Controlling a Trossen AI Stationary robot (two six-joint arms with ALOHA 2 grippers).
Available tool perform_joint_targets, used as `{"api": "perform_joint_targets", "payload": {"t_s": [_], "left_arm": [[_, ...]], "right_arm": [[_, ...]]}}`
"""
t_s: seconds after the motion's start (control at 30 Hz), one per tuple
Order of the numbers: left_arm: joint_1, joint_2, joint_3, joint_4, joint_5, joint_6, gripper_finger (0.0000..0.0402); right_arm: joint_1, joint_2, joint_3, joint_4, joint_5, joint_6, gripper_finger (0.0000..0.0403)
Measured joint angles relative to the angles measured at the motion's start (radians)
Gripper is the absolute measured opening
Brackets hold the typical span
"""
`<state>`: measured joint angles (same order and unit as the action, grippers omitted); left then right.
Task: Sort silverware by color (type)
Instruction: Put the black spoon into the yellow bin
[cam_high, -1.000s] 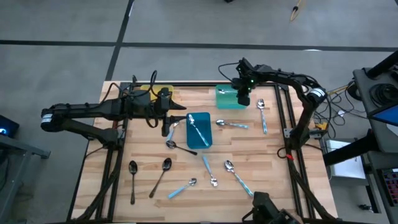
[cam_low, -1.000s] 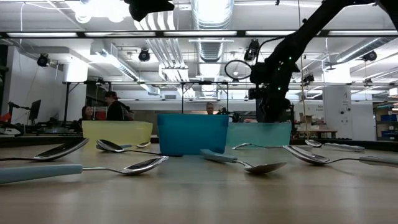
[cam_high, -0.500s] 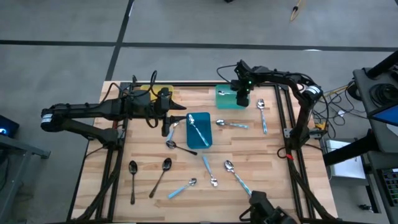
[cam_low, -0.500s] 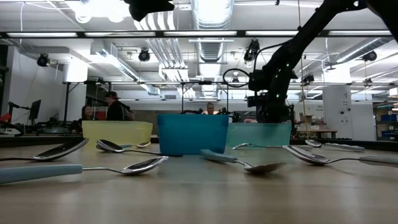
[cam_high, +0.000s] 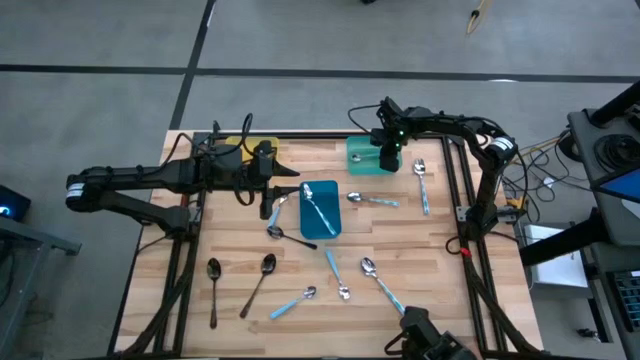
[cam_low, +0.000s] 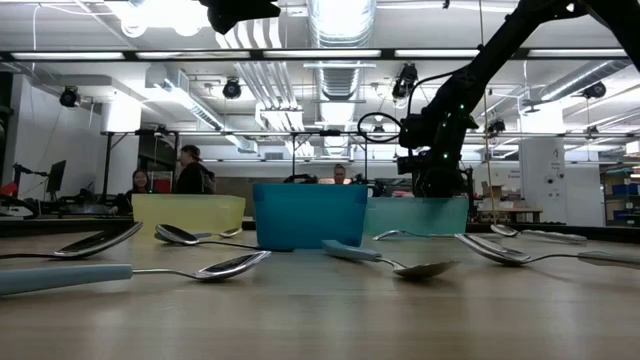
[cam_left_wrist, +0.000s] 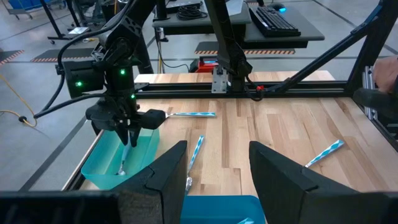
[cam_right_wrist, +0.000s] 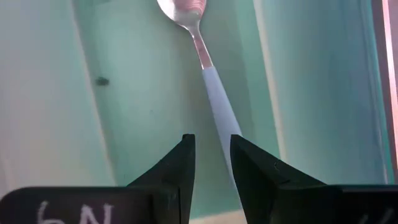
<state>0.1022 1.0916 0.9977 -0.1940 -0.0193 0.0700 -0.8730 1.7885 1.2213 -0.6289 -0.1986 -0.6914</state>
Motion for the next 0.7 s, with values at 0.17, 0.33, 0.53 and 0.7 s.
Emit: {"api": "perform_joint_targets", "payload": {"t_s": [0.17, 0.33, 0.53, 0.7], "left_arm": [[0.0, 0.0, 0.0, 0.0, 0.0, -0.001, 0.0153], [0.0, 0.0, 0.0, -0.005, 0.0, -0.038, 0.0153], [0.0, 0.013, 0.0, -0.059, 0.0, -0.149, 0.0153], [-0.001, 0.043, 0.0, -0.127, 0.0, -0.278, 0.0153]], "right_arm": [[0.0, -0.009, 0.0, -0.001, 0.0, 0.004, 0.0072], [0.004, -0.053, 0.0, -0.002, 0.0, 0.041, 0.0059], [0.027, -0.149, 0.0, -0.012, 0.0, 0.101, 0.0051], [0.071, -0.249, 0.0, -0.012, -0.002, 0.192, 0.0051]]}}
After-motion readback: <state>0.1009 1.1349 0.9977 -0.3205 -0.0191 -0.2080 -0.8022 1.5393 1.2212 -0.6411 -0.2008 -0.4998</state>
